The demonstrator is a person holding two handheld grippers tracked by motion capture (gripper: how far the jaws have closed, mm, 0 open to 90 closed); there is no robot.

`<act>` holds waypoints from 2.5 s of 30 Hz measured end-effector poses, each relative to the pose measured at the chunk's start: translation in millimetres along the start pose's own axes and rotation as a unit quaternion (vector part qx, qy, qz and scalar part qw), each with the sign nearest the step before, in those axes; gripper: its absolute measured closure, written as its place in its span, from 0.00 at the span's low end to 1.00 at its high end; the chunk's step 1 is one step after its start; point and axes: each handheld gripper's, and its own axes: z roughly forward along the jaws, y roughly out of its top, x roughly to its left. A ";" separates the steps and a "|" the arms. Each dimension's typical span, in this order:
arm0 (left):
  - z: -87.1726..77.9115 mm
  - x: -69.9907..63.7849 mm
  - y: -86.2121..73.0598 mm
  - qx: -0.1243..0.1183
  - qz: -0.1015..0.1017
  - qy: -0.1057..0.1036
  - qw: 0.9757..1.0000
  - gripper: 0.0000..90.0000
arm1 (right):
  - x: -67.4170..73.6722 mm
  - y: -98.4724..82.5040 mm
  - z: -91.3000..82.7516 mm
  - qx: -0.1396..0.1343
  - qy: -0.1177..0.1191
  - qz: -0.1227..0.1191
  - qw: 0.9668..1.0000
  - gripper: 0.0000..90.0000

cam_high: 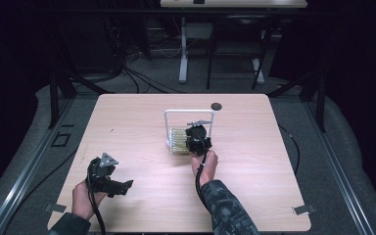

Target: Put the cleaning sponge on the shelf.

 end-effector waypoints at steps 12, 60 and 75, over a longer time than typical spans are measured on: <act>-0.2 0.1 0.2 0.000 0.001 -0.001 1.000 0.00 | 3.0 7.6 10.1 -0.007 -0.017 0.004 1.000 1.00; 0.3 -0.6 0.1 0.001 0.004 0.000 1.000 0.00 | -0.4 10.2 36.4 0.018 -0.029 0.031 0.999 0.95; 0.6 -1.0 0.4 0.001 0.005 -0.002 1.000 0.00 | 4.4 12.7 18.2 0.003 -0.008 0.003 1.000 0.76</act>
